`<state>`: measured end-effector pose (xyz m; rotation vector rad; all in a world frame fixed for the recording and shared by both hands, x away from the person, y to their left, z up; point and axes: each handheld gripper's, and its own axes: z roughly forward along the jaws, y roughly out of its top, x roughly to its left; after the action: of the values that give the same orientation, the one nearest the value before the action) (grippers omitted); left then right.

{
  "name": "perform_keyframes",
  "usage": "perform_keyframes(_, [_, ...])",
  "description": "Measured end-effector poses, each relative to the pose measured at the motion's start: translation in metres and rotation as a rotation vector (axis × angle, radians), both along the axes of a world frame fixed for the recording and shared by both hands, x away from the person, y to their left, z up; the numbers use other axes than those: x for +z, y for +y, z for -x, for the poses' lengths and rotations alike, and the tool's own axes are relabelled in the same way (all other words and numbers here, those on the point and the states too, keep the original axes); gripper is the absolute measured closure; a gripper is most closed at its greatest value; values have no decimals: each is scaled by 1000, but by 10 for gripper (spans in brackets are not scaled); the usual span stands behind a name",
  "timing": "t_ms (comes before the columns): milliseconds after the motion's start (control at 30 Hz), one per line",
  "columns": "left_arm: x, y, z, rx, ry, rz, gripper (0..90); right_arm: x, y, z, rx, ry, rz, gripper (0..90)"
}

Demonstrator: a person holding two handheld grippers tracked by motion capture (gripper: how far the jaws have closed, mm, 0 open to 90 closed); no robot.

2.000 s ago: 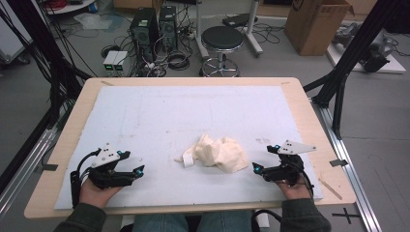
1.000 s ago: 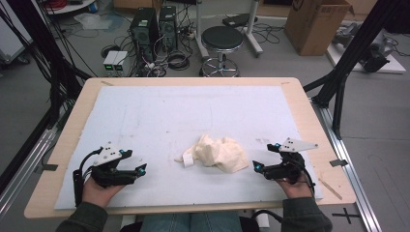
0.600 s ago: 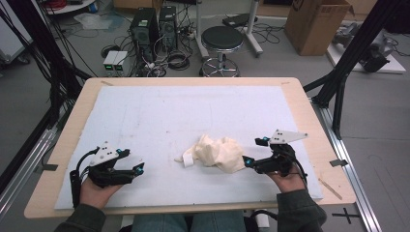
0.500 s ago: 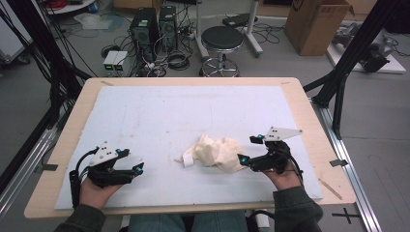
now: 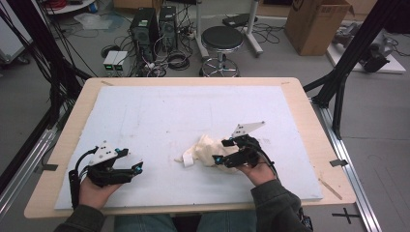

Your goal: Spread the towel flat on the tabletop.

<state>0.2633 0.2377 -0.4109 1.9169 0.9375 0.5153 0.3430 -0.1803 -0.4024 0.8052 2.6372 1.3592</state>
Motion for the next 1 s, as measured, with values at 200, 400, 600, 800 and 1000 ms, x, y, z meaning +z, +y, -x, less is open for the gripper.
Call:
perform_keyframes(200, [0,-2,1,-9,-1,-7,257,-13,17,-8,2,7,47,338])
perform_keyframes(400, [0,-2,0,-8,2,0,257,-20,22,-12,-31,3,124,408])
perform_keyframes(600, [0,-2,0,-5,-1,-2,257,-27,24,-18,-39,34,142,521])
perform_keyframes(800, [0,-3,0,-7,-3,0,258,-29,22,-23,-17,61,116,654])
perform_keyframes(1000, [1,-3,0,-8,-7,8,260,-18,20,-24,-9,43,107,720])
